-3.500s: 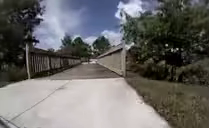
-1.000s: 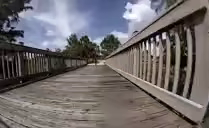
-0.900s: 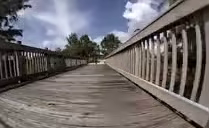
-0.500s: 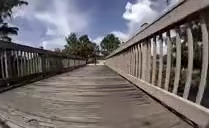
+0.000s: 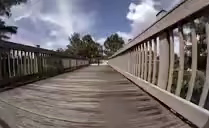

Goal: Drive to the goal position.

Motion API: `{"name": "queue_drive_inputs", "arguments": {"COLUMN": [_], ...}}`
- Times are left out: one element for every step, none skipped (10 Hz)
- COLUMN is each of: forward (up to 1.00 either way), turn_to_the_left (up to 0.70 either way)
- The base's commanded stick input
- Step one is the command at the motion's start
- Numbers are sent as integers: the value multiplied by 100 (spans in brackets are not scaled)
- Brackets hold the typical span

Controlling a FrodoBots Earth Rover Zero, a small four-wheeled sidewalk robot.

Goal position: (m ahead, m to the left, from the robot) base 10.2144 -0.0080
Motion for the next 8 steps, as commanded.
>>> {"name": "queue_drive_inputs", "arguments": {"forward": [85,85,85,85,85,85,85,85], "turn_to_the_left": [0,0,0,0,0,0,0,0]}}
